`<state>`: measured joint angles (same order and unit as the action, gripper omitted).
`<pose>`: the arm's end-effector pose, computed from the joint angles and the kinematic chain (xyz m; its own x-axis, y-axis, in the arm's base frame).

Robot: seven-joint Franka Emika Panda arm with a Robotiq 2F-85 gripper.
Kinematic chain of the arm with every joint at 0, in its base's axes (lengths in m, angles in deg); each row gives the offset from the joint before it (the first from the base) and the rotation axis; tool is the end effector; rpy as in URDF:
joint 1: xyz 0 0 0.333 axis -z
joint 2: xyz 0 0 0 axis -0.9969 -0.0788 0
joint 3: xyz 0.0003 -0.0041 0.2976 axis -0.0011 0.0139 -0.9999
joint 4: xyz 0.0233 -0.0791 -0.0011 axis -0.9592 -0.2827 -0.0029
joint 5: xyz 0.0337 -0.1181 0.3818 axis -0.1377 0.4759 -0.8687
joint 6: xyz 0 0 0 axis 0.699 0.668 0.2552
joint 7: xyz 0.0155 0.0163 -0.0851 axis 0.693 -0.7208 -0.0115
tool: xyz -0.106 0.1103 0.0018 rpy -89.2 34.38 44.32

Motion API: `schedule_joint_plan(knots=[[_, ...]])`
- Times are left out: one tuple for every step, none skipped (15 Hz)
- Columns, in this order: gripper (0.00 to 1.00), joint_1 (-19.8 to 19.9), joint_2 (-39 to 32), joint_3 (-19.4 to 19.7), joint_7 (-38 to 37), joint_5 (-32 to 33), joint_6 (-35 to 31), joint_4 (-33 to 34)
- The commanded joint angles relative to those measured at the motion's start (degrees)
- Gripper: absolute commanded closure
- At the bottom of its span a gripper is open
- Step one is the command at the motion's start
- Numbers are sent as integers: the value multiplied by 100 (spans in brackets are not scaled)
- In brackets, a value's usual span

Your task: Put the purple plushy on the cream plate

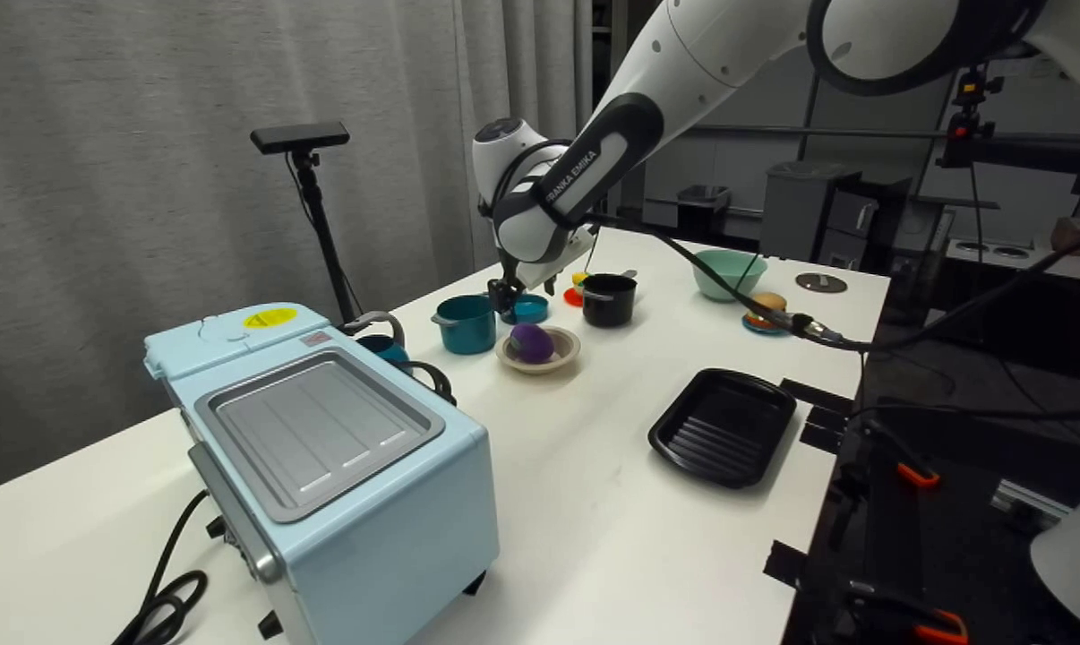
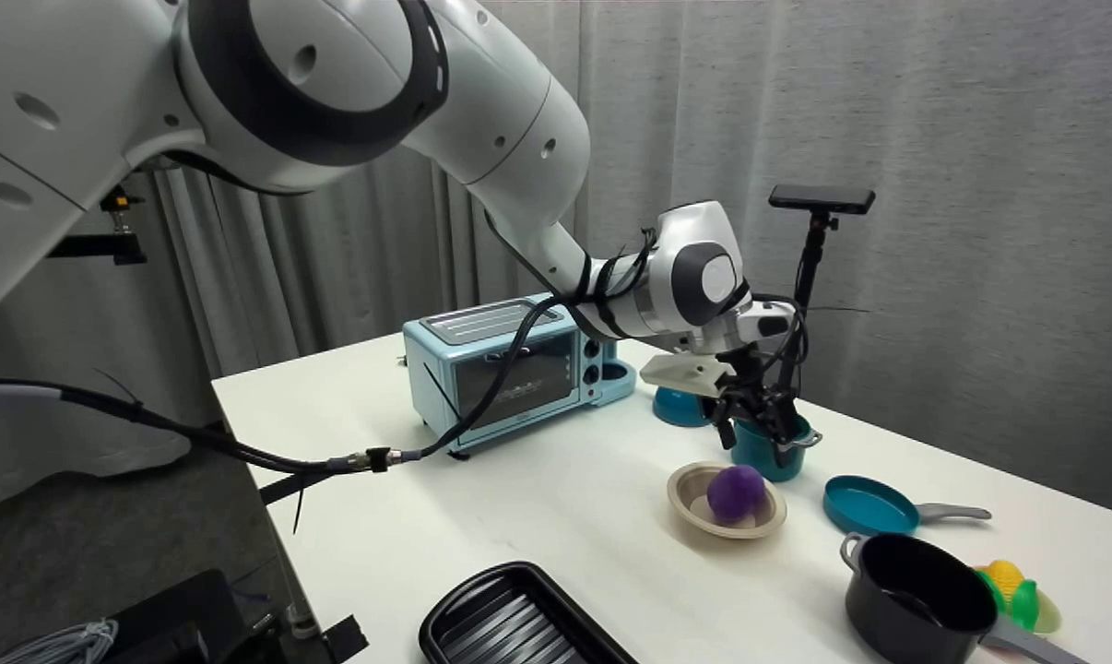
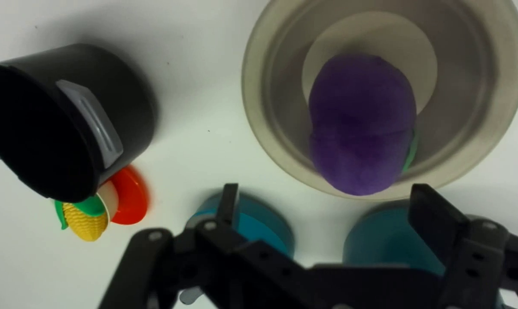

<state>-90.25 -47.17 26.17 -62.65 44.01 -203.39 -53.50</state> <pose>0.7354 -0.1038 0.1578 0.9416 -0.2416 0.2346 -0.3044 -0.9085 0.2864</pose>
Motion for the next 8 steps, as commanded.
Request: schedule_joint_plan(knots=[[0, 9, 529, -45, 7, -43, -259, -723], [0, 24, 627, -69, 17, -70, -335, -867], [0, 82, 739, -129, 62, -147, -385, -1016], [0, 10, 337, -24, 10, -32, -184, -494], [0, 11, 423, -31, 9, -44, -218, -615], [0, 12, 491, -37, 9, -47, -234, -703], [0, 12, 539, -41, 8, -48, -243, -763], [0, 13, 559, -42, 8, -49, -248, -792]])
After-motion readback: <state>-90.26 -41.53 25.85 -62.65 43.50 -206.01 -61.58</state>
